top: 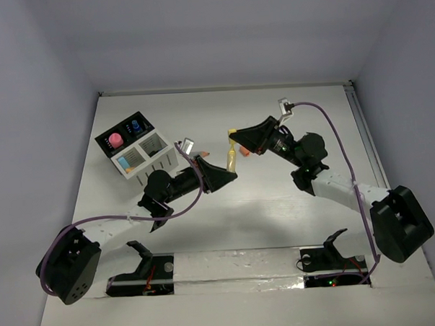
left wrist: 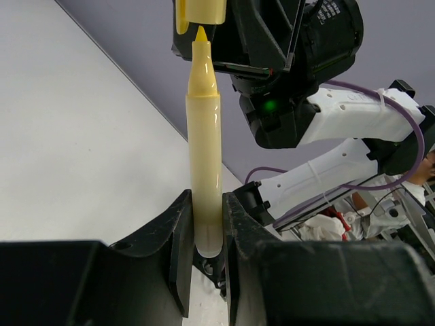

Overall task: Sort the stationery into containers
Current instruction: Close the pen cap on the pen.

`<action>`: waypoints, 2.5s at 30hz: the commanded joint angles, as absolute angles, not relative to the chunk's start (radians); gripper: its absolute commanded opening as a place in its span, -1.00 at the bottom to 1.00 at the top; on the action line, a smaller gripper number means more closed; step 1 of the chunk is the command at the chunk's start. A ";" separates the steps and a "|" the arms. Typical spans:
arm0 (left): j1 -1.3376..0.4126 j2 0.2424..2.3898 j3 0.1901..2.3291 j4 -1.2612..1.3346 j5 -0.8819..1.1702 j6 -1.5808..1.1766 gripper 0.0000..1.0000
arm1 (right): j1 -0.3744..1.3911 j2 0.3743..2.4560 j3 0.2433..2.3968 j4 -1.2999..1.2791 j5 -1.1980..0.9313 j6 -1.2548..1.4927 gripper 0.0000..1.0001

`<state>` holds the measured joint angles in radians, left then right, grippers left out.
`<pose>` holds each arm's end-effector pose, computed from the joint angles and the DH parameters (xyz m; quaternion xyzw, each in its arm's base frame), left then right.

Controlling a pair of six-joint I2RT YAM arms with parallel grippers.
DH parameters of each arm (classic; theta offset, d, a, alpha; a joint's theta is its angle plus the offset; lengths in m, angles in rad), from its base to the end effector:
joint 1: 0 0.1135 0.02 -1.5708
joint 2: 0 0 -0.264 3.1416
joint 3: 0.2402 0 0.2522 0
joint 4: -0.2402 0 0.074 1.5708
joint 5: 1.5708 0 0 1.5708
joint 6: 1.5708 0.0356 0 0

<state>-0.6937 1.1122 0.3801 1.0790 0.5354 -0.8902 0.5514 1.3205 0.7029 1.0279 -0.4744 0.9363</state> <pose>0.1605 -0.1571 0.2667 0.1611 0.5726 -0.6686 0.4464 0.2351 0.1637 0.3185 -0.0910 0.5606 0.6452 0.5110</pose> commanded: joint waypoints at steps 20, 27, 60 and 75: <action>-0.696 1.074 0.437 1.100 0.491 -0.845 -1.00 | 0.621 1.315 0.649 1.124 -0.463 0.934 -0.97; -0.696 1.062 0.465 1.091 0.468 -0.821 -1.00 | 0.655 1.295 0.585 1.166 -0.431 0.942 -0.97; -0.696 0.957 0.577 1.054 0.379 -0.719 -1.00 | 0.746 1.324 0.499 1.223 -0.446 0.991 -1.00; -0.658 0.842 0.692 0.908 0.361 -0.684 -1.00 | 0.805 1.285 0.402 0.960 -0.534 0.905 -1.00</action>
<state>-0.7113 0.9073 0.5125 0.6189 0.5533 -0.7063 0.7227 1.2392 0.4927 1.2110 -0.2722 0.9611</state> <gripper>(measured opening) 0.146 0.290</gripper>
